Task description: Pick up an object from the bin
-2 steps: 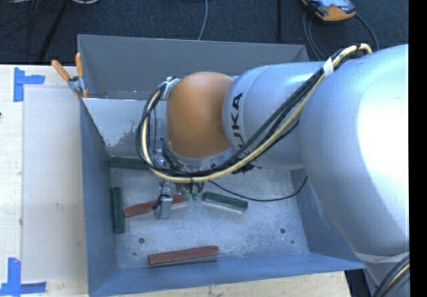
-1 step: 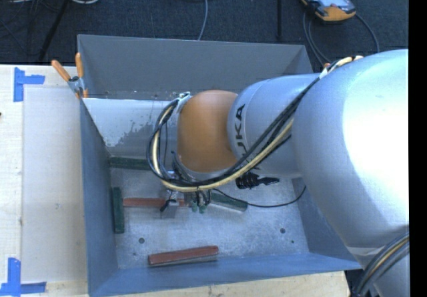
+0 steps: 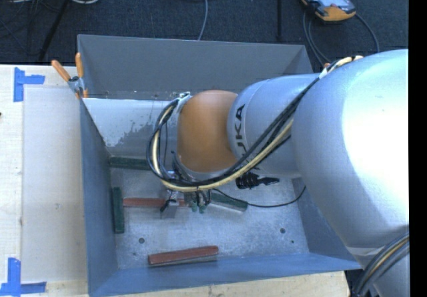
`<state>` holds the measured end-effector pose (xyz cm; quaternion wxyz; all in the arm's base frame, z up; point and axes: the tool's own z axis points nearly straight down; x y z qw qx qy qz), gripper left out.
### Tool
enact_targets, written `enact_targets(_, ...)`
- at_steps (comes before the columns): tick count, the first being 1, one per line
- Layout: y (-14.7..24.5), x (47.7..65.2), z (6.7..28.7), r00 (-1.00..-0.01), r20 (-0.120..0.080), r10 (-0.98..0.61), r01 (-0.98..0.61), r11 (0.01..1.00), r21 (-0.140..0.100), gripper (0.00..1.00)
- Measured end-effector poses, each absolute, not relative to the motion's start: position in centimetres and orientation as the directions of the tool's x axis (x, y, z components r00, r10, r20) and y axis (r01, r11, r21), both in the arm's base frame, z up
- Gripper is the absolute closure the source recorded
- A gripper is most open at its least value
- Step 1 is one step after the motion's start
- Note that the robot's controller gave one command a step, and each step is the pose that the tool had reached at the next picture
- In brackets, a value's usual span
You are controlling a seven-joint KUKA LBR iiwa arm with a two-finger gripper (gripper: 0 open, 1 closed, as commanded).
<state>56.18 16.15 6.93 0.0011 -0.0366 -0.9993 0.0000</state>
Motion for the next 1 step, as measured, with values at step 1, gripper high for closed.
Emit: enact_targets(1, 7.98, 57.45, 23.66, -0.994, -0.006, -0.108, -0.108, 0.994, -0.001, 1.00)
